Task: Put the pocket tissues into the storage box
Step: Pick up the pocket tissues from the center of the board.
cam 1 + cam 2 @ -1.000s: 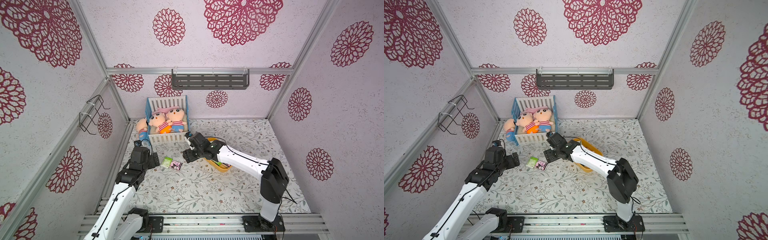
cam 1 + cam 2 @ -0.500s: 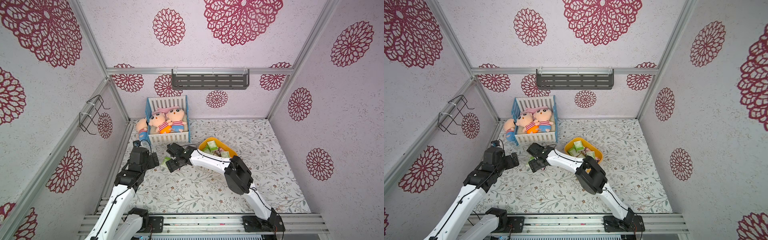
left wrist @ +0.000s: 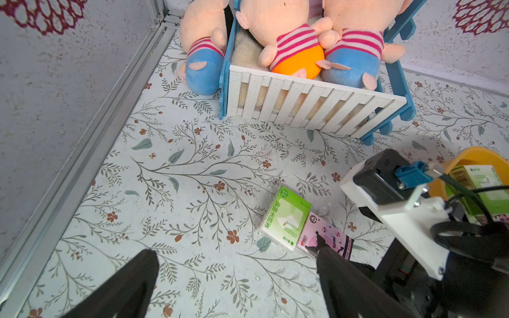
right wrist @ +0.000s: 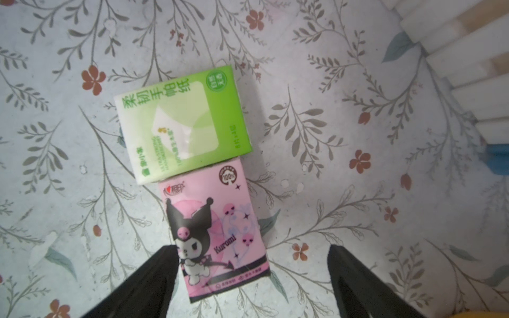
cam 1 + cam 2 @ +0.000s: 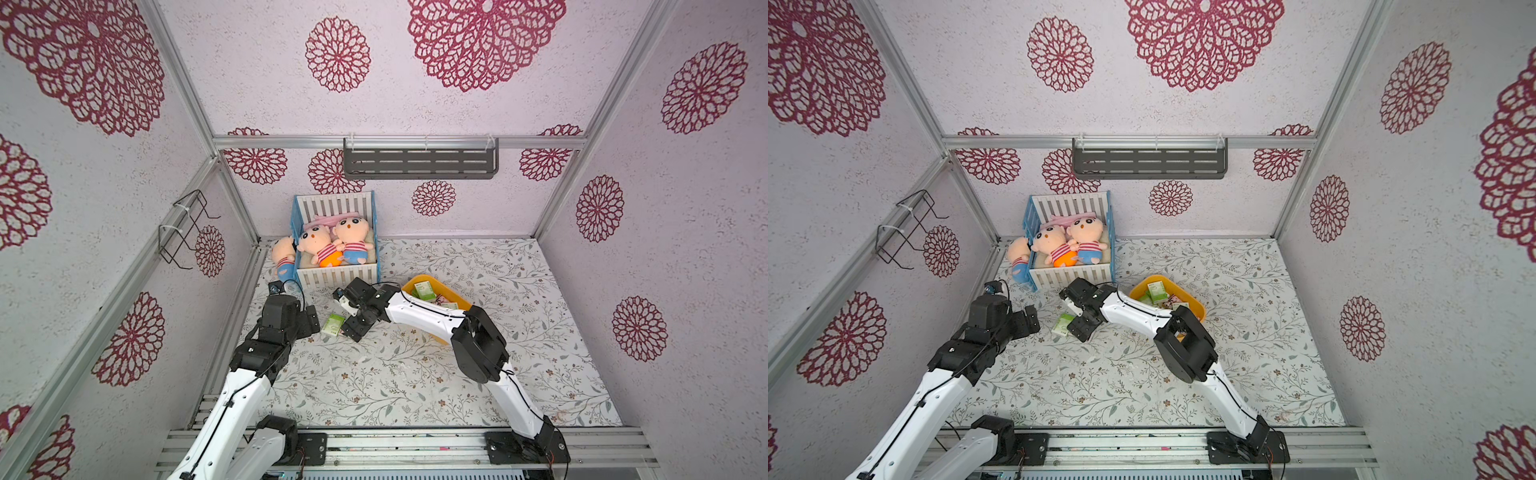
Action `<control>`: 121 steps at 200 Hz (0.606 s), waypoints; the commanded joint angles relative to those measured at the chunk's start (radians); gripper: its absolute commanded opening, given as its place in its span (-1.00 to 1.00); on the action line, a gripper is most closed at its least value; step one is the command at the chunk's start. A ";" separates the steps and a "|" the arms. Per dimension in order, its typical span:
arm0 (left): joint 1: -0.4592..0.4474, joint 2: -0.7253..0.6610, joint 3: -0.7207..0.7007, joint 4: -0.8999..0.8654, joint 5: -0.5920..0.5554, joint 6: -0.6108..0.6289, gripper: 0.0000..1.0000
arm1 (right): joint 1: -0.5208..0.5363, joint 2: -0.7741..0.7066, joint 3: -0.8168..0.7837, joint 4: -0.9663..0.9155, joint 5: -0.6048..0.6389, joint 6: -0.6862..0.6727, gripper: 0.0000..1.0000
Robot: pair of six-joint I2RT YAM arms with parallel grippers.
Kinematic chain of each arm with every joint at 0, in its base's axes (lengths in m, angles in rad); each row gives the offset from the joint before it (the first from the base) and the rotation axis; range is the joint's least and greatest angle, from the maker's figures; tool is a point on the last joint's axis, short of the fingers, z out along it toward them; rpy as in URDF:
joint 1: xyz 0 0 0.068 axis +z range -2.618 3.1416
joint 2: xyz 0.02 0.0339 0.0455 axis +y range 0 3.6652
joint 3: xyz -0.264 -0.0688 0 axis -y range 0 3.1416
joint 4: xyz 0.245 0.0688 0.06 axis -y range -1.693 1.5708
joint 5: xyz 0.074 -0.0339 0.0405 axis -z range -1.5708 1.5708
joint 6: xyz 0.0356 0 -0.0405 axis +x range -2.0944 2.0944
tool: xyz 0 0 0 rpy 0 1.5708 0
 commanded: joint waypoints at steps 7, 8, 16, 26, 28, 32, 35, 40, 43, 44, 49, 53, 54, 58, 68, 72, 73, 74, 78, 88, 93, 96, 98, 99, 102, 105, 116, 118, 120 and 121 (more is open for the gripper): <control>-0.014 0.007 0.018 -0.008 -0.011 0.001 0.94 | 0.002 0.002 0.022 0.002 -0.078 -0.058 0.80; -0.015 0.007 0.018 -0.008 -0.012 0.002 0.94 | 0.001 0.002 0.023 0.002 -0.080 -0.058 0.80; -0.014 0.008 0.019 -0.008 -0.012 0.003 0.94 | 0.002 0.008 0.025 -0.003 -0.093 -0.060 0.79; -0.016 0.009 0.019 -0.008 -0.012 0.003 0.94 | 0.004 0.012 0.027 -0.008 -0.101 -0.060 0.78; -0.016 0.009 0.019 -0.008 -0.014 0.004 0.94 | 0.004 0.012 0.027 -0.008 -0.104 -0.059 0.77; -0.016 0.010 0.019 -0.008 -0.014 0.003 0.94 | 0.006 0.011 0.026 -0.008 -0.106 -0.060 0.77; -0.016 0.011 0.018 -0.008 -0.014 0.002 0.94 | 0.006 0.012 0.027 -0.007 -0.106 -0.060 0.77; -0.016 0.011 0.019 -0.008 -0.014 0.003 0.94 | 0.008 0.013 0.026 -0.005 -0.108 -0.060 0.77; -0.017 0.011 0.019 -0.008 -0.014 0.003 0.94 | 0.008 0.014 0.027 -0.004 -0.108 -0.060 0.77; -0.017 0.012 0.019 -0.007 -0.014 0.003 0.94 | 0.008 0.015 0.027 -0.004 -0.108 -0.060 0.77; -0.017 0.012 0.019 -0.006 -0.016 0.004 0.94 | 0.010 0.015 0.027 -0.002 -0.108 -0.060 0.76; -0.018 0.014 0.019 -0.006 -0.016 0.004 0.94 | 0.009 0.018 0.027 -0.001 -0.109 -0.060 0.76; -0.018 0.014 0.019 -0.006 -0.017 0.004 0.94 | 0.009 0.019 0.027 0.000 -0.109 -0.060 0.76; -0.018 0.015 0.019 -0.006 -0.016 0.004 0.94 | 0.009 0.020 0.027 0.002 -0.111 -0.058 0.75; -0.017 0.018 0.020 -0.007 -0.016 0.005 0.94 | 0.009 0.028 0.031 0.004 -0.108 -0.056 0.72; -0.017 0.019 0.020 -0.008 -0.016 0.006 0.94 | 0.010 0.031 0.034 0.004 -0.106 -0.056 0.70; -0.018 0.019 0.020 -0.008 -0.017 0.006 0.94 | 0.010 0.033 0.035 0.004 -0.105 -0.055 0.70; -0.018 0.019 0.020 -0.008 -0.016 0.007 0.94 | 0.009 0.034 0.036 0.003 -0.104 -0.055 0.69; -0.018 0.019 0.021 -0.009 -0.017 0.006 0.94 | 0.009 0.039 0.041 0.000 -0.100 -0.052 0.68; -0.019 0.018 0.022 -0.009 -0.018 0.005 0.94 | 0.010 0.053 0.064 -0.018 -0.091 -0.050 0.66; -0.019 0.017 0.022 -0.011 -0.017 0.006 0.94 | 0.009 0.063 0.077 -0.028 -0.086 -0.048 0.64; -0.020 0.017 0.022 -0.010 -0.019 0.005 0.94 | 0.009 0.067 0.083 -0.033 -0.082 -0.048 0.64; -0.019 0.017 0.023 -0.011 -0.019 0.006 0.94 | 0.009 0.070 0.087 -0.037 -0.080 -0.048 0.63; -0.020 0.017 0.022 -0.011 -0.019 0.006 0.94 | 0.009 0.070 0.088 -0.038 -0.078 -0.047 0.63; -0.020 0.017 0.022 -0.010 -0.020 0.006 0.94 | 0.010 0.073 0.092 -0.041 -0.077 -0.046 0.62; -0.019 0.015 0.022 -0.010 -0.019 0.005 0.94 | 0.009 0.076 0.096 -0.045 -0.077 -0.045 0.61; -0.022 0.015 0.021 -0.011 -0.021 0.007 0.94 | 0.009 0.081 0.101 -0.047 -0.077 -0.044 0.56; -0.022 0.015 0.022 -0.011 -0.021 0.007 0.94 | 0.010 0.080 0.101 -0.047 -0.076 -0.044 0.55; -0.022 0.015 0.022 -0.011 -0.022 0.008 0.94 | 0.009 0.079 0.102 -0.046 -0.076 -0.042 0.54; -0.022 0.015 0.022 -0.011 -0.022 0.008 0.94 | 0.009 0.080 0.101 -0.046 -0.076 -0.042 0.54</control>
